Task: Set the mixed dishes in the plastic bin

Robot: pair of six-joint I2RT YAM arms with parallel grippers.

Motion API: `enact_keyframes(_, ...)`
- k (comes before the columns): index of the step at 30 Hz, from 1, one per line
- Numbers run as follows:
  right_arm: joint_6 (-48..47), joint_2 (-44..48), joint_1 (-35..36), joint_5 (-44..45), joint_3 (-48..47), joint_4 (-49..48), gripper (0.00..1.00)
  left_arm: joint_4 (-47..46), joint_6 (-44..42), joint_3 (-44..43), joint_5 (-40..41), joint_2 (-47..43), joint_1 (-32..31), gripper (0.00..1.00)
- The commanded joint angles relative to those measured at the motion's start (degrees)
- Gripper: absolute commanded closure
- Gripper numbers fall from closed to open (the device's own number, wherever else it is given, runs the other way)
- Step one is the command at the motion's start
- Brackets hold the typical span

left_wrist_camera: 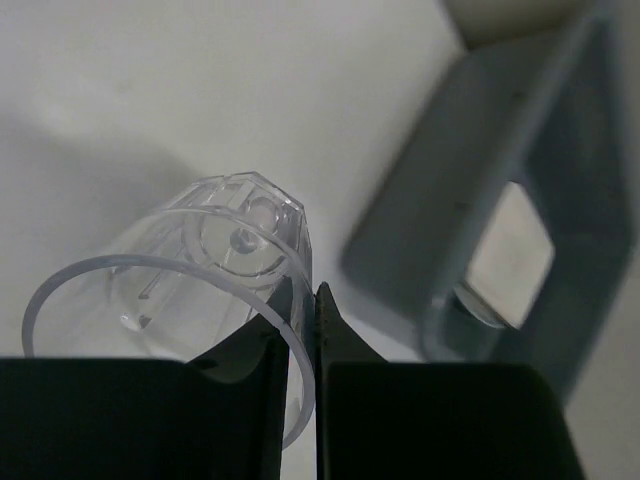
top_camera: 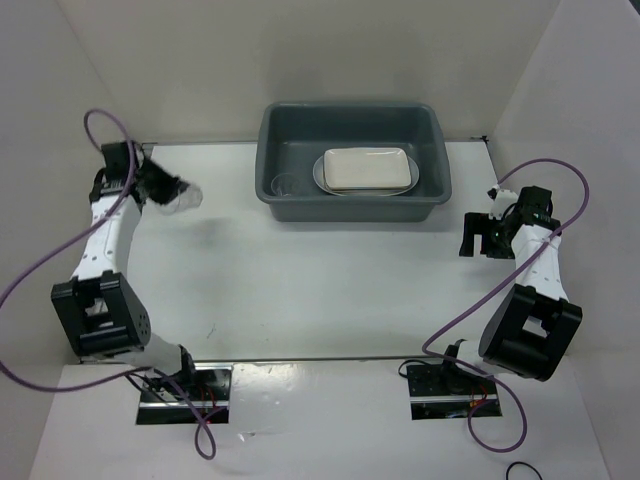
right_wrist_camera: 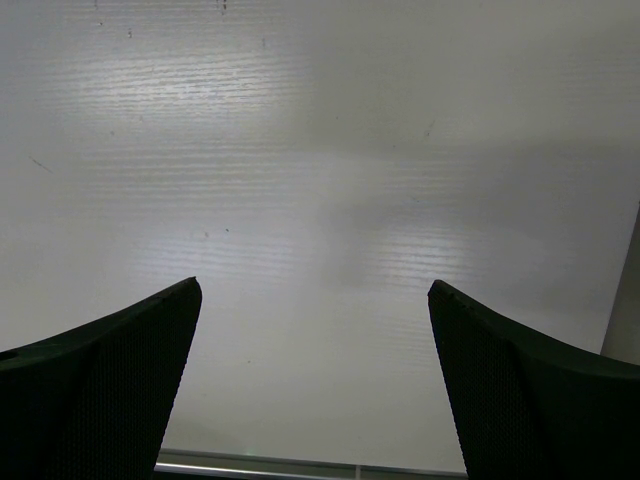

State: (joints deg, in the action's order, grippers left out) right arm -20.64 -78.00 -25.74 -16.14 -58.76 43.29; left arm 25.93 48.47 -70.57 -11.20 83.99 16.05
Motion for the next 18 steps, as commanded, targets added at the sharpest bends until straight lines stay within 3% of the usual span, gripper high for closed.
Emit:
enact_keyframes(1, -0.36, 0.22, 0.25, -0.65, -0.3, -0.84, 0.01, -10.93, -0.11, -15.16, -10.46, 6.78, -6.19, 1.0)
enact_keyframes(3, -0.36, 0.21, 0.25, -0.65, -0.3, -0.84, 0.01, -2.41, -6.26, -27.9, -8.67, 16.49, -11.29, 1.0)
enact_keyframes(4, -0.36, 0.21, 0.25, -0.65, -0.3, -0.84, 0.01, 0.32, -8.37, -40.75, -8.66, 20.04, -12.79, 1.0)
enact_keyframes(7, -0.36, 0.21, 0.25, -0.65, -0.3, -0.84, 0.01, 13.67, -16.72, -62.25, -6.12, 35.33, -18.59, 1.0)
enact_keyframes(8, -0.36, 0.21, 0.25, -0.65, -0.3, -0.84, 0.01, 20.14, -18.13, -77.12, -3.68, 42.5, -20.43, 1.0)
enact_keyframes(12, -0.36, 0.21, 0.25, -0.65, -0.3, -0.31, 0.01, 23.46, -19.98, -92.5, 3.19, 52.84, -25.1, 1.0)
enact_keyframes(18, -0.36, 0.21, 0.25, -0.65, -0.3, -0.83, 0.01, 25.91, -22.1, -99.5, 13.12, 63.84, -31.17, 1.0)
